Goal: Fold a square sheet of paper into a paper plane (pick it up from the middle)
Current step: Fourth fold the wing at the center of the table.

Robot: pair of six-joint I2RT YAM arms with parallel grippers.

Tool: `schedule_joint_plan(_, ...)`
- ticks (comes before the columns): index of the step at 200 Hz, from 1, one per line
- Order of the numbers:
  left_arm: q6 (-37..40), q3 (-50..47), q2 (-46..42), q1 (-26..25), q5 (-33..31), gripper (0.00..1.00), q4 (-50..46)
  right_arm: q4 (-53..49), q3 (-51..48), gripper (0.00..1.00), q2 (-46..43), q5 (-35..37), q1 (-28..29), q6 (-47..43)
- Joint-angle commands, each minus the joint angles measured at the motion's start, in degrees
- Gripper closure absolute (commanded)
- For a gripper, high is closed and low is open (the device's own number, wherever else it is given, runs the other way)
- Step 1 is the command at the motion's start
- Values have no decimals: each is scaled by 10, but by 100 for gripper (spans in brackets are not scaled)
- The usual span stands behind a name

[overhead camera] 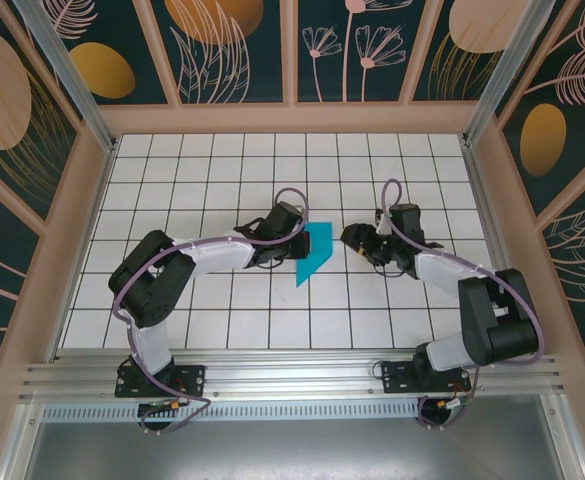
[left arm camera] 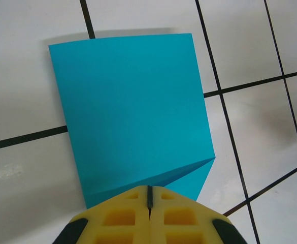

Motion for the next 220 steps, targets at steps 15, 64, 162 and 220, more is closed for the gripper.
schedule_joint_plan(15, 3, -3, 6, 3, 27, 93, -5, 10, 28, 36, 52, -26, 29, -5)
schedule_joint_plan(64, 8, -33, -12, 3, 81, 89, 31, 11, 49, 38, 95, -25, 51, -9)
schedule_joint_plan(162, 14, -24, 34, 2, 44, 95, 11, 20, 73, 39, 137, -38, 63, -11)
schedule_joint_plan(220, 20, -29, 33, 3, 37, 96, 10, 20, 93, 39, 162, -41, 71, -11)
